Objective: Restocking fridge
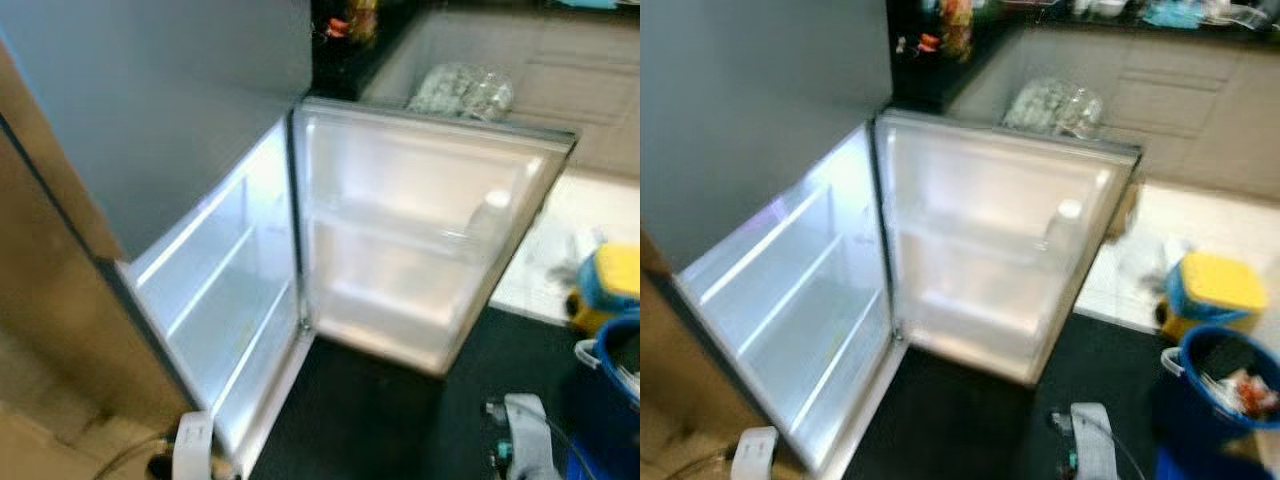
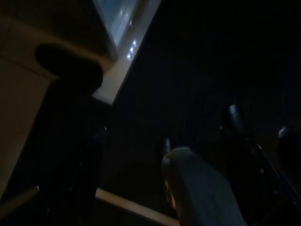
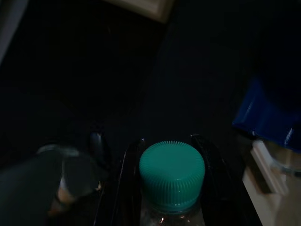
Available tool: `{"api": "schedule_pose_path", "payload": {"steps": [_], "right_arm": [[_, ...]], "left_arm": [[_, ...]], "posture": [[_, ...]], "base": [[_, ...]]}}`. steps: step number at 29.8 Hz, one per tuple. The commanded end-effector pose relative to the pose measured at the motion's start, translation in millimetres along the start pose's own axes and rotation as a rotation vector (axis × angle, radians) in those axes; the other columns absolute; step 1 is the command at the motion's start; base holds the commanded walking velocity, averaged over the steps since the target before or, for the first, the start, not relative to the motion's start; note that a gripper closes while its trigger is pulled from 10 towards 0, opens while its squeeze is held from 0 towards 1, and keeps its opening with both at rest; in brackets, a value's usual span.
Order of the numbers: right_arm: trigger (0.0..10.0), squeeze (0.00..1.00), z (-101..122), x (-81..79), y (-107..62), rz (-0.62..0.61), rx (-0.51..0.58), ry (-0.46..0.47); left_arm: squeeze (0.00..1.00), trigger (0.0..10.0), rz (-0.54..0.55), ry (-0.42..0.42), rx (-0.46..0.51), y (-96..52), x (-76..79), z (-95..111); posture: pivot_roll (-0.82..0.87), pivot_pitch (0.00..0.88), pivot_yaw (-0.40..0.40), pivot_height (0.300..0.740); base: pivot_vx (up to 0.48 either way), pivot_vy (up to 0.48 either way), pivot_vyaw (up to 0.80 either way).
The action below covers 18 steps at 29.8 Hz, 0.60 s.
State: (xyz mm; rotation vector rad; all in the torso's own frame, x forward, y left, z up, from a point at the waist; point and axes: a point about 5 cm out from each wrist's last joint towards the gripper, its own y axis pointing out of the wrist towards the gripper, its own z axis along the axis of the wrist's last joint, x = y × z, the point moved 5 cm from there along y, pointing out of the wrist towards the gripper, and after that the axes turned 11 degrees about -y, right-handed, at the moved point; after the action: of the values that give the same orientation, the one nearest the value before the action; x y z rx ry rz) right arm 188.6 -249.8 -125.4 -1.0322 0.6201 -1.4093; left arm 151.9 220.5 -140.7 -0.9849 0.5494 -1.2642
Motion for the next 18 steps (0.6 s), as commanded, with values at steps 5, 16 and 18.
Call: {"api": "schedule_pose_path", "payload": {"steps": [5,16,18], "right_arm": [[10.0,0.0,-7.0,-2.9,-0.6,0.008,-0.018,-0.011],[10.0,0.0,-13.7,-15.4,-1.3,0.046,-0.019,-0.061],[10.0,0.0,-12.3,-17.3,-1.0,0.05,-0.017,-0.063]], "left_arm": [[0.0,10.0,0.026,-0.008,-0.03,-4.3,-9.7,-11.8],[0.0,10.0,-0.039,0.016,-0.005,4.4,18.4,0.1],[0.0,10.0,-0.052,0.032,0.005,6.2,21.6,7.8]], "posture": [[-0.04,0.0,0.018,0.74],[-0.06,0.0,0.041,0.74],[-0.05,0.0,0.041,0.74]], "base": [[0.0,0.0,-0.8],[0.0,0.0,-0.75],[0.0,0.0,-0.31]]}}
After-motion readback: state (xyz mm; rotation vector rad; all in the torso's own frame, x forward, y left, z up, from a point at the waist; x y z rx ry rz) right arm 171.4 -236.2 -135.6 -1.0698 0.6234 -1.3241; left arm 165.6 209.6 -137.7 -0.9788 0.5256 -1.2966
